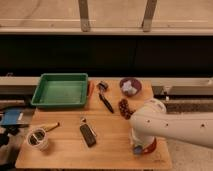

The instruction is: Wipe red bowl with sponge

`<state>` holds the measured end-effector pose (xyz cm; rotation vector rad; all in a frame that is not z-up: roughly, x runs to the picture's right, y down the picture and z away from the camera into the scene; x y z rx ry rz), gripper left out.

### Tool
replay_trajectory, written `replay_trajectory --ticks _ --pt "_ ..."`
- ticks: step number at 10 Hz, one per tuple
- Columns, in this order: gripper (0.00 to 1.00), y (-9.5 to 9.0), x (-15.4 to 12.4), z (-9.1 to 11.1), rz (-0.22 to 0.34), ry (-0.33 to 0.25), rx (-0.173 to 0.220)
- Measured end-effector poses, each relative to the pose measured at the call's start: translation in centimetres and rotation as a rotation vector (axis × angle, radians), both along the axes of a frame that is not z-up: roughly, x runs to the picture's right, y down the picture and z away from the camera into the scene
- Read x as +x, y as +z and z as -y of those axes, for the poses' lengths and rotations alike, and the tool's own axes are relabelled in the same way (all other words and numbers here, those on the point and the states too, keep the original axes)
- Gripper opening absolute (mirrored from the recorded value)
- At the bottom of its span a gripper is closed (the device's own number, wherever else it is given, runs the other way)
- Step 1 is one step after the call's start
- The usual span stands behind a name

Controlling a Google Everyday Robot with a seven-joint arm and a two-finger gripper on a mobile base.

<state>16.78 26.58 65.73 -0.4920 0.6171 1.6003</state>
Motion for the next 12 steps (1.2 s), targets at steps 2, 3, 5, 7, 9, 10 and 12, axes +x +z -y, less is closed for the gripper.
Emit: replay_trajectory --ticks 2,3,5,7,9,10,12 --pt "0.0 -0.4 1.6 -0.6 -0.014 0.042 0.008" --pt "0.0 -0.4 2.9 -0.8 -0.022 0.066 0.007" --pt "0.0 0.7 5.8 0.1 -0.035 0.107 0.008" --pt "0.0 2.1 7.4 1.4 -0.042 0.116 0.0" --pt "0.0 3.7 7.0 2.9 -0.028 0.098 -0.011" --pt "0.0 4.4 6.0 3.6 -0.013 0.081 -0.012" --pt "0.0 5.4 3.9 4.3 0.024 0.037 -0.016"
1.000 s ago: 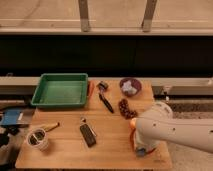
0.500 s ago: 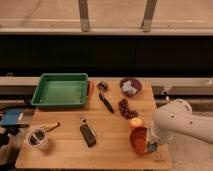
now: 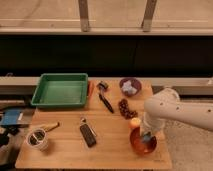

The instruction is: Wipe red bowl with sponge

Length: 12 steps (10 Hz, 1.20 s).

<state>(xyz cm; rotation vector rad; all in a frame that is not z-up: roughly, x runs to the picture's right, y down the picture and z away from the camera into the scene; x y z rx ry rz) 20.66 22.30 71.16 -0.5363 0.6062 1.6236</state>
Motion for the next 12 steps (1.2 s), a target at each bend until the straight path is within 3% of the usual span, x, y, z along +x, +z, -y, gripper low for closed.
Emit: replay_trajectory --ticks 2,3,6,10,12 --pt "0.0 -0.1 -2.5 0.1 0.029 -0.054 0.004" --pt "0.0 -0.9 -3.8 -0.7 0.033 -0.071 0.003" --pt "0.0 -3.3 -4.9 -3.4 0.006 -0.063 -0.003" --pt "0.0 -5.5 -0.2 -6.0 -0.092 0.035 -0.036" --pt "0.0 -5.2 2.3 -5.1 -0.119 0.06 -0.038"
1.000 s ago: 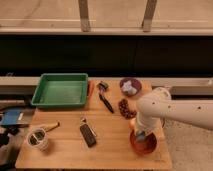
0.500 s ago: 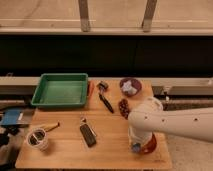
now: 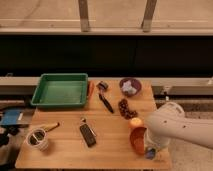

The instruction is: Wipe red bowl with sponge

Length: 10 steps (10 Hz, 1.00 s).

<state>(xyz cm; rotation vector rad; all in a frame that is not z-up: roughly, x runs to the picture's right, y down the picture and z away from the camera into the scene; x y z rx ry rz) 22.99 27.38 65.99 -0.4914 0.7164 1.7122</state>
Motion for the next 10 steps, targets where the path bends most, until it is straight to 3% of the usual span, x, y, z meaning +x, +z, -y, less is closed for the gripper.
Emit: replay_trajectory --ticks 3,6,8,10 --pt "0.0 2.3 1.1 3.4 0.0 -0.01 0.009" --pt "0.0 4.2 -1.8 5.7 0.05 -0.059 0.031" --pt "0.0 4.0 -3.3 5.7 0.077 -0.093 0.034" --pt "0.0 2.9 -5.3 4.3 0.096 -0.113 0.03"
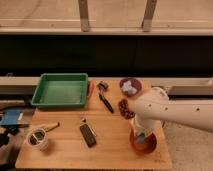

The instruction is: Wipe red bowl with sponge

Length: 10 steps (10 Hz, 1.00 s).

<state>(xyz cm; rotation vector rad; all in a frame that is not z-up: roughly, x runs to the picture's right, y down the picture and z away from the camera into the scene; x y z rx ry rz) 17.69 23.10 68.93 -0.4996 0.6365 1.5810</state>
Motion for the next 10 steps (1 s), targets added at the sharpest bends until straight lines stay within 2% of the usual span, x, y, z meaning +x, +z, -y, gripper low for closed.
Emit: replay_trajectory --ticks 2,4,6,7,10 --pt "0.0 -1.6 -0.8 -2.1 -0.004 0.017 -0.004" --pt "0.0 -2.8 0.9 -3.5 -0.032 0.061 -0.002" --pt "0.0 -3.3 3.4 -4.0 -0.061 0.094 -0.002" --pt "0.0 -3.0 4.0 -3.6 -0.063 0.101 0.003" --pt "0.0 -0.6 5.2 -0.5 -0.046 0.099 0.02"
